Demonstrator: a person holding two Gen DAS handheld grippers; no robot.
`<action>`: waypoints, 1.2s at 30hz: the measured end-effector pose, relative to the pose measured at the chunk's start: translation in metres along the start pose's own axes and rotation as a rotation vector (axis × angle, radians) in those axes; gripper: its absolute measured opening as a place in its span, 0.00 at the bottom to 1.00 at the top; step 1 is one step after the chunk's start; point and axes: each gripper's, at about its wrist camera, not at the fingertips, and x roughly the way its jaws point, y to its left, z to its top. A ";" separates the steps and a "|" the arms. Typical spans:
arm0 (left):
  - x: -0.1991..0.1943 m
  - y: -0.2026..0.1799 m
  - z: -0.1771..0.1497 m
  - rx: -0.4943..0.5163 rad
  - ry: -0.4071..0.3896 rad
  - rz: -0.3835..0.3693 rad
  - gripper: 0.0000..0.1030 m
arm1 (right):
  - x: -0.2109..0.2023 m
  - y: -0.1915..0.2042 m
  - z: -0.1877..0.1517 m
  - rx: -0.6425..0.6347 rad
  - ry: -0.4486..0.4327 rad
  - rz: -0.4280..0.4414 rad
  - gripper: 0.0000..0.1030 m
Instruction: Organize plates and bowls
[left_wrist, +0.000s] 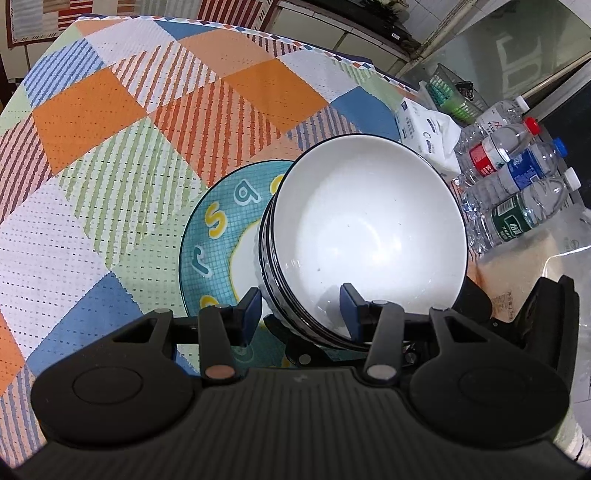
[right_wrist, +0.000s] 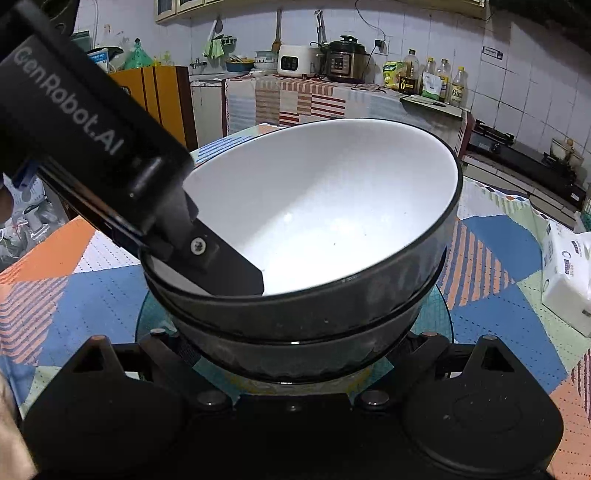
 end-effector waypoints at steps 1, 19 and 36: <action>0.001 0.000 0.000 -0.001 0.000 0.002 0.43 | 0.001 -0.001 0.000 0.000 0.003 0.000 0.93; 0.012 0.004 -0.007 -0.067 -0.044 0.018 0.44 | 0.008 -0.004 -0.003 -0.002 0.045 0.007 0.94; 0.004 -0.017 -0.023 -0.044 -0.187 0.134 0.44 | -0.009 0.003 -0.013 0.093 0.066 0.022 0.95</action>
